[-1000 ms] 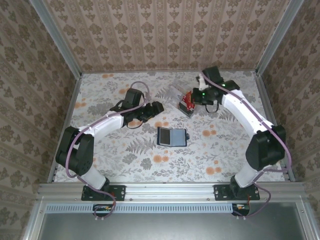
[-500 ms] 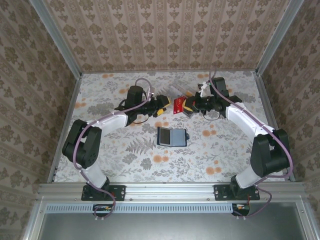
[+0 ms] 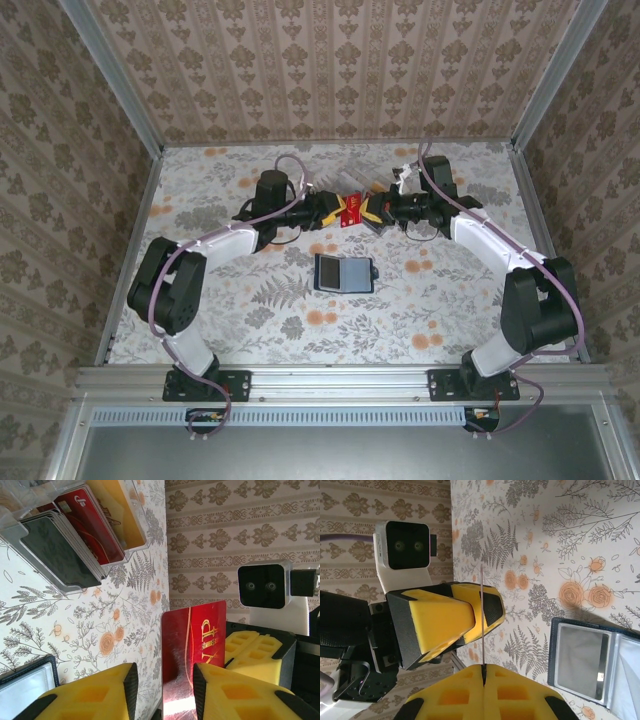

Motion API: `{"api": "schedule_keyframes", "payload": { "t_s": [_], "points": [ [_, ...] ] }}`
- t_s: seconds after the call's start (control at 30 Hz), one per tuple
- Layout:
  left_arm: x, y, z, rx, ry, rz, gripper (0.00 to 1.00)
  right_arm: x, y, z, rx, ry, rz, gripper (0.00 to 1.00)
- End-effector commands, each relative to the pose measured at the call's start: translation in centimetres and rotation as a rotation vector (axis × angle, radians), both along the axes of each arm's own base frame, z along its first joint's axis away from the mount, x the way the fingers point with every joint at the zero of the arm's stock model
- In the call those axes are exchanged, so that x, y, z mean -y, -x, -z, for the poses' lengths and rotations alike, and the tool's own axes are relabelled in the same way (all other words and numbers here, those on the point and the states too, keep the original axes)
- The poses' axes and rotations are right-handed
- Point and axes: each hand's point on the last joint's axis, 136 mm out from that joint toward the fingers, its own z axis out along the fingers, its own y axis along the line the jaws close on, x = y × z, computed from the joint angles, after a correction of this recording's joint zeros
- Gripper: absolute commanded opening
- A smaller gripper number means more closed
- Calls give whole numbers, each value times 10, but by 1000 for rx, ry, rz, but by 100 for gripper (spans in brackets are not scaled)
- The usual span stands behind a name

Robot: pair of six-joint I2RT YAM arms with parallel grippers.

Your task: Put the credit cards into the card holder

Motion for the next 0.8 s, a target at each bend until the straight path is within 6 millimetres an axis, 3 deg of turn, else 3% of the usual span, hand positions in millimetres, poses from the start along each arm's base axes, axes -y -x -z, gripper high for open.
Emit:
{"api": "schedule_keyframes", "payload": {
  "t_s": [0.0, 0.2, 0.37, 0.6, 0.77],
  "points": [
    [7, 0, -12, 31, 34, 31, 33, -4, 2, -1, -4, -33, -19, 0],
    [5, 3, -12, 35, 35, 32, 18, -3, 1, 11, -34, -18, -7, 0],
    [0, 8, -6, 32, 13, 21, 0, -1, 2, 21, -54, 3, 1, 0],
    [-20, 20, 10, 49, -107, -31, 0, 2, 17, 34, -73, 94, -3, 17],
    [-42, 39, 43, 41, -309, -80, 0, 7, 42, 72, -114, 360, -25, 15]
  ]
}}
